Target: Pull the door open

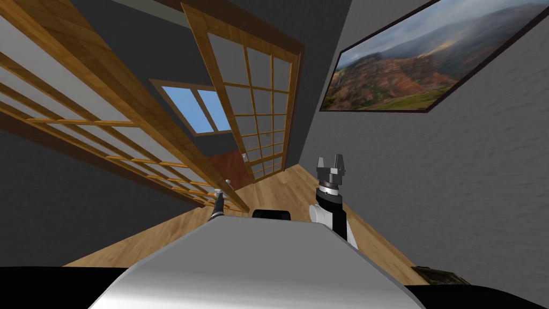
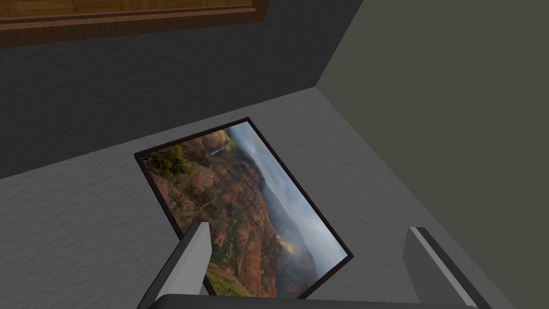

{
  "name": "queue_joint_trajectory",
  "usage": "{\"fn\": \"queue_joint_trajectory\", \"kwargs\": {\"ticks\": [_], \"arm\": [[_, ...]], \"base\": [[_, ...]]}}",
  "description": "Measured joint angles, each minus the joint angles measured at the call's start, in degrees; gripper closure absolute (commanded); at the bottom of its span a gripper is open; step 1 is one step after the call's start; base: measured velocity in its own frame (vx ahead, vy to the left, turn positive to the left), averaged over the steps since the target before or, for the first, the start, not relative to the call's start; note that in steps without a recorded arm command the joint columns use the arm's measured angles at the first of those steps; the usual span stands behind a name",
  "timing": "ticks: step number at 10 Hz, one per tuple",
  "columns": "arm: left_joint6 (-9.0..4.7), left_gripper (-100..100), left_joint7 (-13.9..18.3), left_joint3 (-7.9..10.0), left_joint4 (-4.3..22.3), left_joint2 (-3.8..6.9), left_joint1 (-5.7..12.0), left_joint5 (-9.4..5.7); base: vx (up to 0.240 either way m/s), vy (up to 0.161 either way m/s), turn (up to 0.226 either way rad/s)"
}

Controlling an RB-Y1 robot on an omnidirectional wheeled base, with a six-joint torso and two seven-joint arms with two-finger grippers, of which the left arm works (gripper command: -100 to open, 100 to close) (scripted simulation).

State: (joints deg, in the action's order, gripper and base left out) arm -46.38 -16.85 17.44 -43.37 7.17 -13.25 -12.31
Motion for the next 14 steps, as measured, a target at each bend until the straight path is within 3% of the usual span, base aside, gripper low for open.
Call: {"fn": "queue_joint_trajectory", "kwargs": {"ticks": [5,8,10,11,13,14], "arm": [[0.0,100,6.2,-1.96,-0.2,0.24,1.19,-1.31],[0.84,100,9.5,-3.16,-2.5,0.19,0.28,-1.93],[-1.11,100,11.1,-3.53,1.0,0.71,2.11,-2.3],[-1.28,100,12.8,-4.03,1.4,1.13,2.57,-2.8],[-0.79,100,15.1,-4.95,-0.4,0.86,2.26,-3.26],[-1.05,100,16.0,-5.22,0.3,0.82,2.99,-3.43]], "base": [[-0.066,0.038,-0.067],[-0.036,0.03,-0.036],[-0.062,0.016,-0.088],[-0.064,0.046,-0.067],[-0.077,0.059,-0.07],[-0.063,0.034,-0.091]]}}
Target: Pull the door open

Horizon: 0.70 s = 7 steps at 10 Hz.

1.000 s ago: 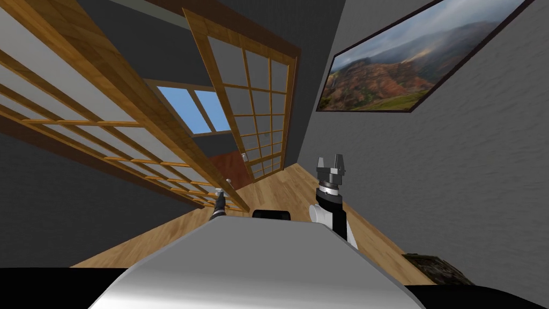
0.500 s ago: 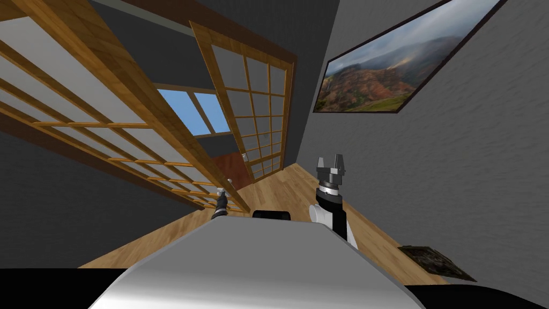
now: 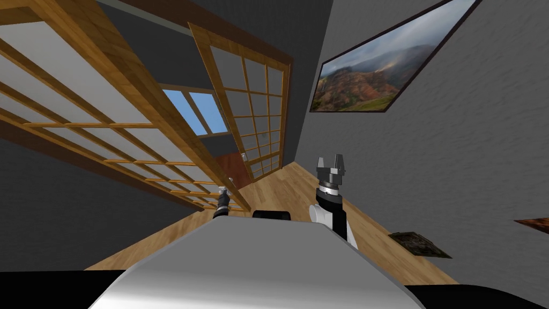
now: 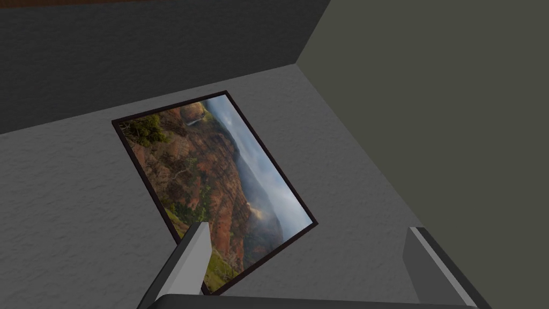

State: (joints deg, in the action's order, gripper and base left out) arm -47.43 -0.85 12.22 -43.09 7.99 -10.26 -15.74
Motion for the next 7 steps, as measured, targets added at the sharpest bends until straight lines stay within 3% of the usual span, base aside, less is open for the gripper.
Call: {"fn": "queue_joint_trajectory", "kwargs": {"ticks": [2,3,5,7], "arm": [[0.17,100,2.6,-0.85,-0.1,0.62,0.45,-0.57],[-0.55,100,4.3,-1.35,1.4,1.17,1.38,-0.95],[-0.71,100,6.6,-2.12,0.0,1.08,0.67,-1.45],[0.25,100,9.0,-3.11,-1.8,1.14,0.57,-2.23]], "base": [[-0.051,0.024,-0.062],[-0.035,0.034,-0.061],[-0.077,0.041,-0.092],[-0.063,0.037,-0.033]]}}
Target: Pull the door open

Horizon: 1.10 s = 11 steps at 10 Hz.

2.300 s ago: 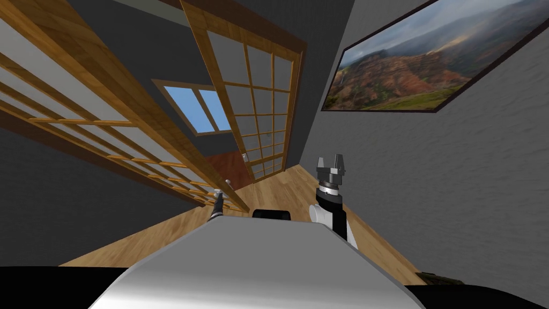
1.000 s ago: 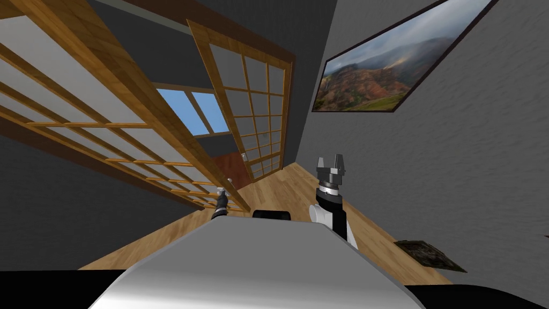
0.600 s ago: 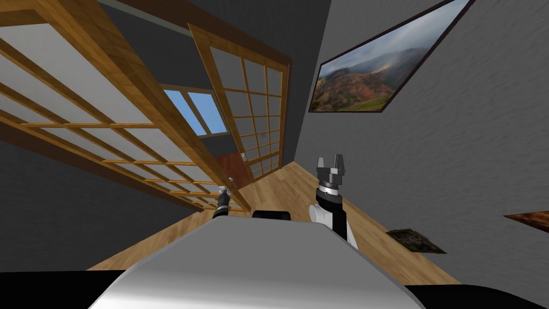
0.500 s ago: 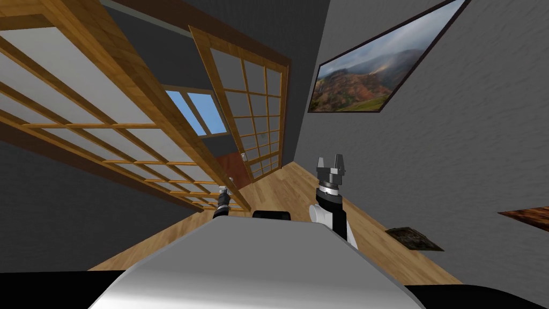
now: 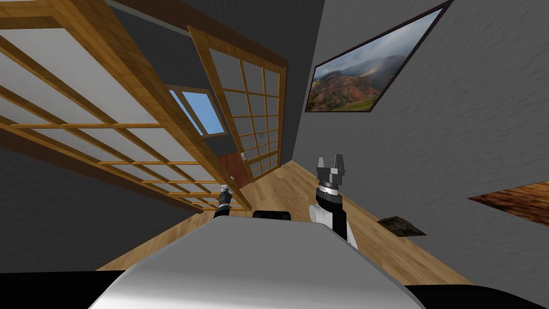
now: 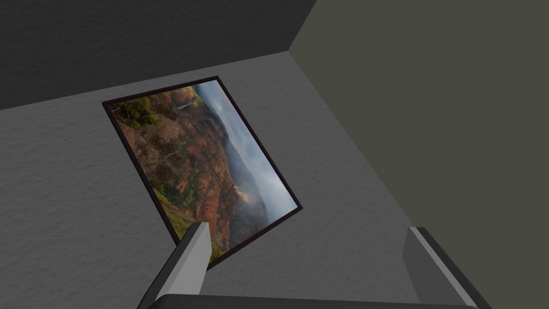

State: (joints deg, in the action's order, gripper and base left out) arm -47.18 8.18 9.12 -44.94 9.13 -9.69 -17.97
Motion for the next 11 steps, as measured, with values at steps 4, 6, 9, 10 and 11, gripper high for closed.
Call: {"fn": "queue_joint_trajectory", "kwargs": {"ticks": [4,6,9,10,11], "arm": [[-0.34,-100,5.3,-2.15,-0.4,0.39,0.12,-1.34],[-0.23,-100,7.7,-3.64,-0.2,-0.23,0.43,-1.99],[-0.25,-100,12.1,-4.94,-1.0,-0.07,0.55,-3.74],[-0.21,-100,13.2,-5.2,-1.5,-0.04,0.35,-4.02],[0.02,-100,14.2,-5.44,-2.1,-0.19,0.26,-4.57]], "base": [[-0.097,0.025,-0.138],[-0.096,0.028,-0.088],[-0.081,0.039,-0.079],[-0.067,0.023,-0.048],[-0.055,0.024,-0.031]]}}
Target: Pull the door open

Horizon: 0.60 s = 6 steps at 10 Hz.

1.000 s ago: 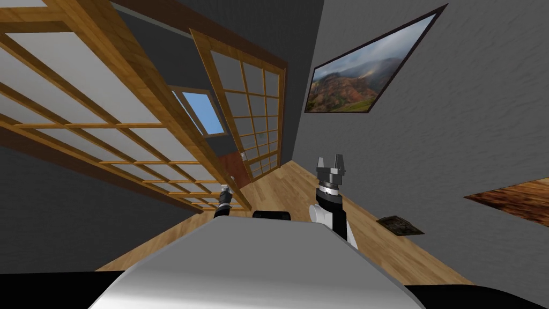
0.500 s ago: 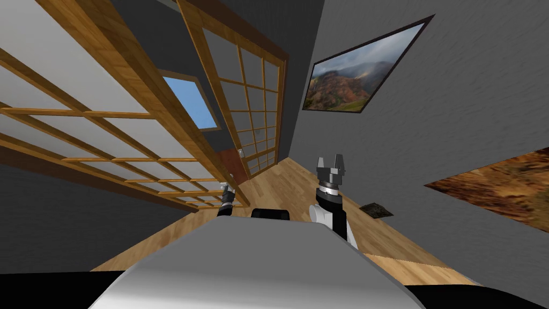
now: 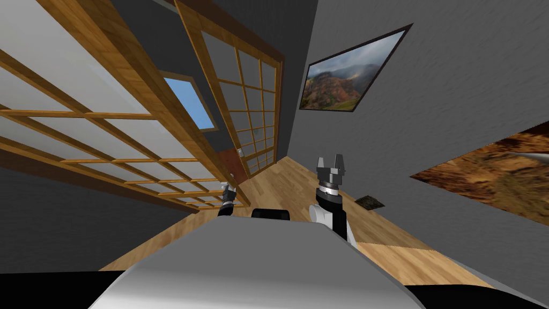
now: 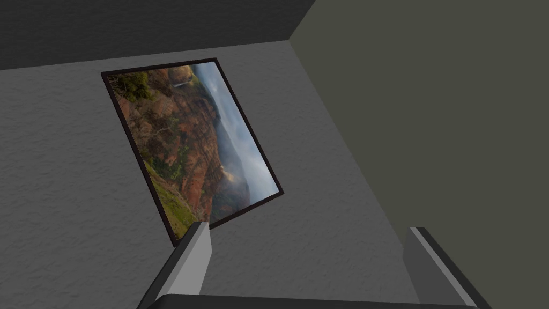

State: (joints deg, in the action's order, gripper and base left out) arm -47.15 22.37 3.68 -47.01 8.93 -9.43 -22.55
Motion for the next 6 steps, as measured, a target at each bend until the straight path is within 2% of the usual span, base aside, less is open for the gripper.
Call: {"fn": "queue_joint_trajectory", "kwargs": {"ticks": [1,2,4,5,6], "arm": [[-0.48,-100,0.7,-0.18,1.0,-0.17,0.61,-0.24],[-0.47,-100,2.0,-0.52,0.9,0.04,0.74,-0.79],[0.02,-100,4.0,-1.15,-1.0,0.1,-0.18,-1.57],[0.52,-100,4.7,-1.24,-1.5,0.22,-0.08,-1.95],[-0.19,-100,5.2,-1.39,-0.4,0.22,0.46,-1.95]], "base": [[-0.068,0.029,-0.084],[-0.042,0.041,-0.051],[-0.039,0.032,-0.064],[-0.026,0.001,-0.005],[-0.056,0.013,-0.077]]}}
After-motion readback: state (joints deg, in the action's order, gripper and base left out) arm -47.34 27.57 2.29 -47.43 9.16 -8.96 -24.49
